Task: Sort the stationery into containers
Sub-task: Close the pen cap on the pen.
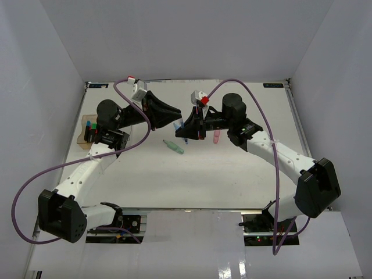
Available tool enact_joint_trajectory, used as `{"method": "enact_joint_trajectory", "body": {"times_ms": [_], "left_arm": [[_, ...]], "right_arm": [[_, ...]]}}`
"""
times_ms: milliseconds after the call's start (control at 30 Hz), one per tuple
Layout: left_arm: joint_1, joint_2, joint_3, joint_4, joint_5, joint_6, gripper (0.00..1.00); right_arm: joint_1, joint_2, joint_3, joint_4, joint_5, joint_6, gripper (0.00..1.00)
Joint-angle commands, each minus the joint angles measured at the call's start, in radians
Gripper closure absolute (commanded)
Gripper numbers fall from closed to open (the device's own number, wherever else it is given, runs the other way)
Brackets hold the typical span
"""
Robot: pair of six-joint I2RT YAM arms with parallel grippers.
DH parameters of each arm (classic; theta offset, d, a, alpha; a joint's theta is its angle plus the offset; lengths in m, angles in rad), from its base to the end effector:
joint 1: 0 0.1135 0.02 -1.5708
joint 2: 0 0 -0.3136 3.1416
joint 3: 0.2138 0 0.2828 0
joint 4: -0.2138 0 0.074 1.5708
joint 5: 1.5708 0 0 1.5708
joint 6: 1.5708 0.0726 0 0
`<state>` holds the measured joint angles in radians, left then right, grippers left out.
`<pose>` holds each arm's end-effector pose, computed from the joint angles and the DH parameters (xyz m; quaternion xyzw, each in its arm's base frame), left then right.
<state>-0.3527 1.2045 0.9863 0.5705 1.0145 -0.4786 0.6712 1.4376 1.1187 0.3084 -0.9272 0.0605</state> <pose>0.2564 -0.1601 0.4438 0.3661 0.5243 -0.5438 0.5435 0.2592 0.2800 0.3934 -0.4911 0.5118 0.5219 0.4738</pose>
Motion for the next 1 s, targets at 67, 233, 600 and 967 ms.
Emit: {"method": "enact_joint_trajectory", "body": {"times_ms": [67, 233, 600, 967], "left_arm": [[0.003, -0.005, -0.015, 0.04, 0.018, -0.012, 0.7], [0.003, 0.0, -0.018, 0.048, 0.022, -0.018, 0.76], [-0.081, 0.004, 0.028, -0.176, -0.022, 0.161, 0.81], [-0.092, -0.028, -0.024, -0.187, -0.033, 0.156, 0.92]], "right_arm": [[0.011, 0.009, 0.052, 0.014, -0.024, 0.002, 0.92], [0.013, 0.01, 0.053, 0.015, -0.021, 0.004, 0.92], [0.014, -0.005, 0.056, 0.018, -0.024, 0.013, 0.92], [0.005, -0.055, 0.059, 0.031, 0.001, 0.009, 0.92]]}}
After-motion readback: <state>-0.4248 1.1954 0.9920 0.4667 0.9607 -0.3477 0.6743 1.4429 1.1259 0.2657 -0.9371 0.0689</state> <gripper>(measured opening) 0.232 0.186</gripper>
